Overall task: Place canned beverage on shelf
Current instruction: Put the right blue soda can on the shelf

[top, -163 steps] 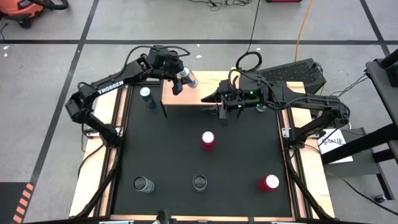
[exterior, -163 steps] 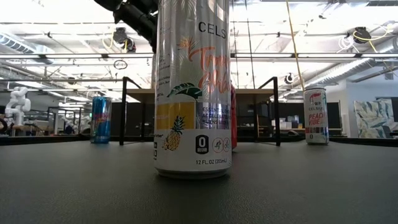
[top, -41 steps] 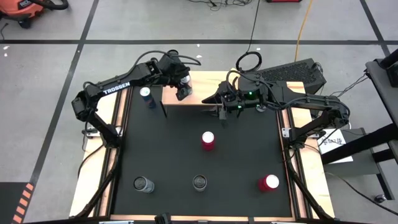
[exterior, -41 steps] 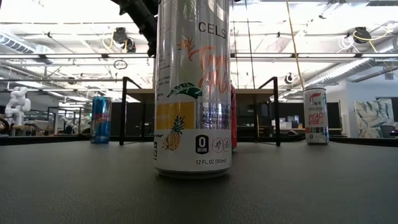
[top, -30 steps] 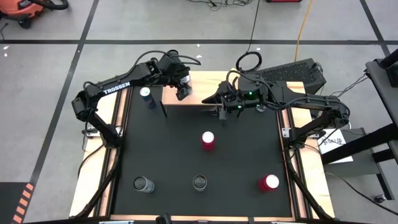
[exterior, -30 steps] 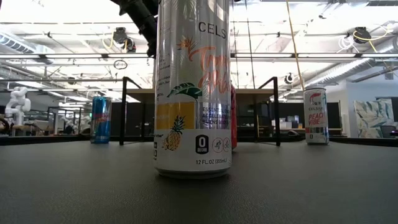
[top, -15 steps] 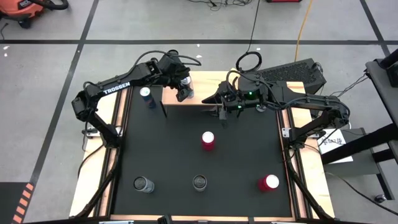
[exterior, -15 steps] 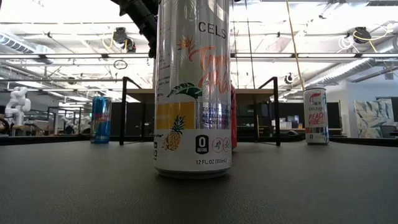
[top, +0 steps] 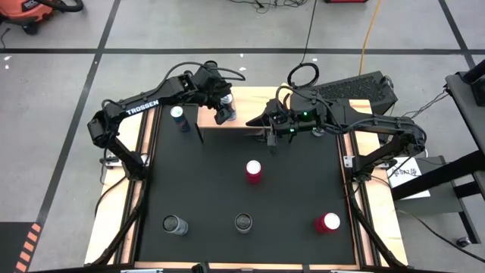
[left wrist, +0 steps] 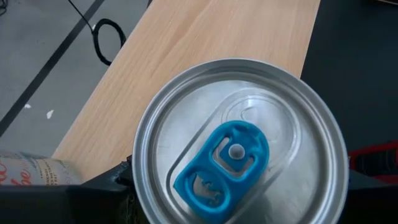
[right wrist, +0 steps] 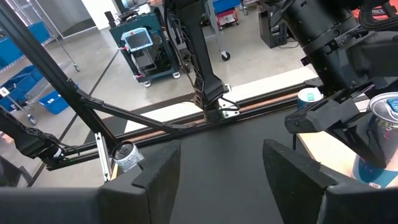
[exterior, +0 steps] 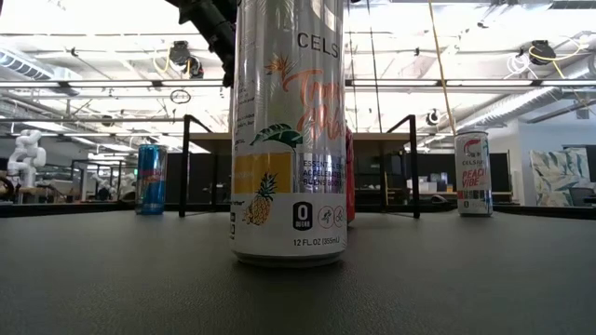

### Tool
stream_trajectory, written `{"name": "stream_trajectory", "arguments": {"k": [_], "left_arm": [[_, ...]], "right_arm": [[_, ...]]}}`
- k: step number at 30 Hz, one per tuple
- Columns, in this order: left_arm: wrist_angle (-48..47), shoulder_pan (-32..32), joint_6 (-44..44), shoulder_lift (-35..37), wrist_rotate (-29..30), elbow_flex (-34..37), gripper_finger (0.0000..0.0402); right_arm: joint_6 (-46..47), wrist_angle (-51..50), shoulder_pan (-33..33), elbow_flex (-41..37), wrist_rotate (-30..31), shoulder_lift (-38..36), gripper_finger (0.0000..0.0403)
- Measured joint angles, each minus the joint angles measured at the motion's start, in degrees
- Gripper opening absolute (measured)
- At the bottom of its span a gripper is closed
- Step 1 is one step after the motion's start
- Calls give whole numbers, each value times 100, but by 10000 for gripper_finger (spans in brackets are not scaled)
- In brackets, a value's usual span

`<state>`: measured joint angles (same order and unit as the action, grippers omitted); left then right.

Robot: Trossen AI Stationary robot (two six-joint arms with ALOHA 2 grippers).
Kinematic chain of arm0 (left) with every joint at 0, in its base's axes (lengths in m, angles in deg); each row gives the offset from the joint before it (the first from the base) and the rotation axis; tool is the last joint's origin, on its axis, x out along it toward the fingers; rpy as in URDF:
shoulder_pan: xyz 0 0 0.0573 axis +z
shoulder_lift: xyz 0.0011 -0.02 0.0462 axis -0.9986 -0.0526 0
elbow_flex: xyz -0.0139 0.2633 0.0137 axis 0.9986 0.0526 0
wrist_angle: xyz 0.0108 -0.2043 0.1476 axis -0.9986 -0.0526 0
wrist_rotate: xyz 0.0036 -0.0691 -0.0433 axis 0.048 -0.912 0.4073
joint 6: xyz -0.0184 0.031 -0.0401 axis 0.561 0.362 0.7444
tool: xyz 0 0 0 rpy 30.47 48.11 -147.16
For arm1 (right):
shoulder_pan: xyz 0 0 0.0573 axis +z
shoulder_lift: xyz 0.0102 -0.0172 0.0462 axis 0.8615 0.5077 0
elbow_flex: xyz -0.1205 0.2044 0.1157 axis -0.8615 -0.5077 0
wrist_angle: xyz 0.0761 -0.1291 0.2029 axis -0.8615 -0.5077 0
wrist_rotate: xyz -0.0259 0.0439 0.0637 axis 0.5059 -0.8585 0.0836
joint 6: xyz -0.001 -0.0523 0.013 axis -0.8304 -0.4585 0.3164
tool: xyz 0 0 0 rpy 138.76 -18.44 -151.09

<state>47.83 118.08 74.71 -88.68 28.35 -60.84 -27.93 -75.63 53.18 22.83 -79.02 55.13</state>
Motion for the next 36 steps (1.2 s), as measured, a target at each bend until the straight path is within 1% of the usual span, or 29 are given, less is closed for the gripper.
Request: {"name": "stream_trajectory", "arguments": {"k": [4, 11, 14, 19, 27, 36], "left_arm": [[23, 0, 30, 0, 1, 0, 273], [37, 80, 37, 2, 151, -1, 332], [35, 80, 37, 2, 159, -1, 346], [30, 26, 33, 2, 164, -2, 350], [36, -242, -156, 3, 90, -1, 350], [121, -300, -160, 246, 172, -2, 350]], "right_arm": [[0, 0, -2, 0, 0, 0, 208], [0, 0, 0, 0, 0, 0, 208], [0, 1, 0, 0, 0, 0, 208], [0, 1, 0, 0, 0, 0, 208], [0, 1, 0, 0, 0, 0, 208], [0, 1, 0, 0, 0, 0, 208]]}}
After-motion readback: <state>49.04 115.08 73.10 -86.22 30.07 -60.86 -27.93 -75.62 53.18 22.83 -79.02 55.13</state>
